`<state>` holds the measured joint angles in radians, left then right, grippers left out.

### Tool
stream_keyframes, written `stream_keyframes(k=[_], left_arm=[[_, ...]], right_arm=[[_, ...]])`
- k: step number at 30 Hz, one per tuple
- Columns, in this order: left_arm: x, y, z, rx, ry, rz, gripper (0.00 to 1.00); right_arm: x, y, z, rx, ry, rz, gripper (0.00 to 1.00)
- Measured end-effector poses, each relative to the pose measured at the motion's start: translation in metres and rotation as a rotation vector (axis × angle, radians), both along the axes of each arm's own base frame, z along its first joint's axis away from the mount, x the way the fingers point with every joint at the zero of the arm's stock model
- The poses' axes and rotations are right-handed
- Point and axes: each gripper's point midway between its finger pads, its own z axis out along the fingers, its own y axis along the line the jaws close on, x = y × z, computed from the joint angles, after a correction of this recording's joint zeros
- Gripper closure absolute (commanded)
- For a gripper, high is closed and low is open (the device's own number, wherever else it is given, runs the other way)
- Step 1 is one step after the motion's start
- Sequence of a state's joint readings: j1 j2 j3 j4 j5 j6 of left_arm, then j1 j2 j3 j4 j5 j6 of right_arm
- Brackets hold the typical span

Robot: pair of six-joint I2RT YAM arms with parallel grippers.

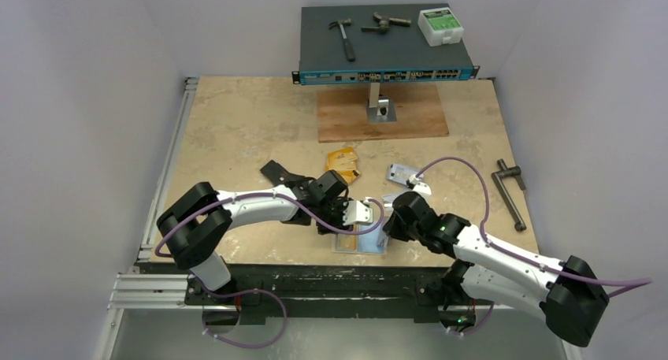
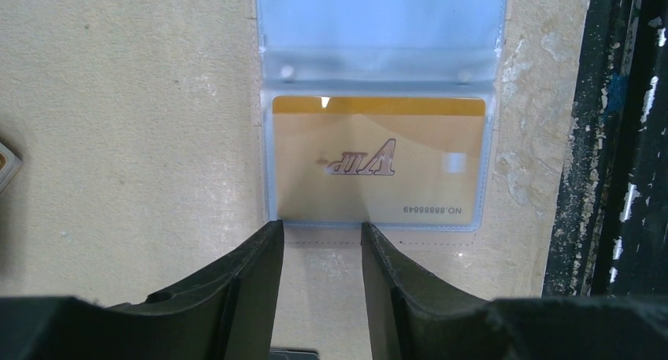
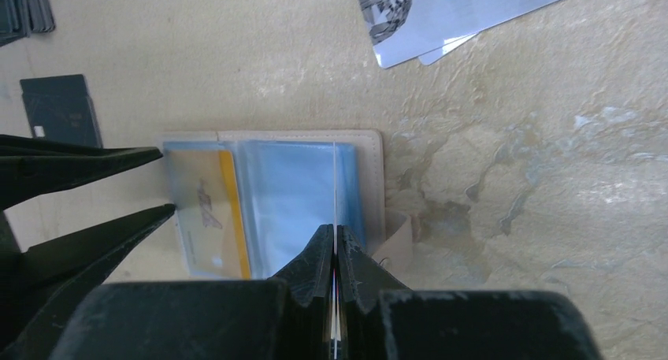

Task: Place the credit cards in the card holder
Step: Insert the credit card into the card holder.

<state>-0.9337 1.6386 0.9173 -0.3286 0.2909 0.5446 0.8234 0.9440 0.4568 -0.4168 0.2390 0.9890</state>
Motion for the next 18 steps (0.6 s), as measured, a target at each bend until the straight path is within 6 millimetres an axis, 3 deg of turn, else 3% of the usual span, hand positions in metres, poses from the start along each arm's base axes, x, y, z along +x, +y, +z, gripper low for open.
stream_keyframes(k=[7, 13, 18], left_arm=[[-0.008, -0.003, -0.006, 0.026, -0.034, -0.038, 0.62], [-0.008, -0.006, -0.005, 0.024, -0.052, -0.047, 0.62], [-0.007, -0.006, -0.005, 0.025, -0.054, -0.046, 0.62]], right_arm=[[-0.007, 0.008, -0.003, 0.093, 0.009, 0.001, 1.0], [-0.008, 0.005, -0.002, 0.068, 0.012, 0.003, 1.0], [0.003, 0.001, 0.025, 0.014, -0.033, 0.007, 1.0]])
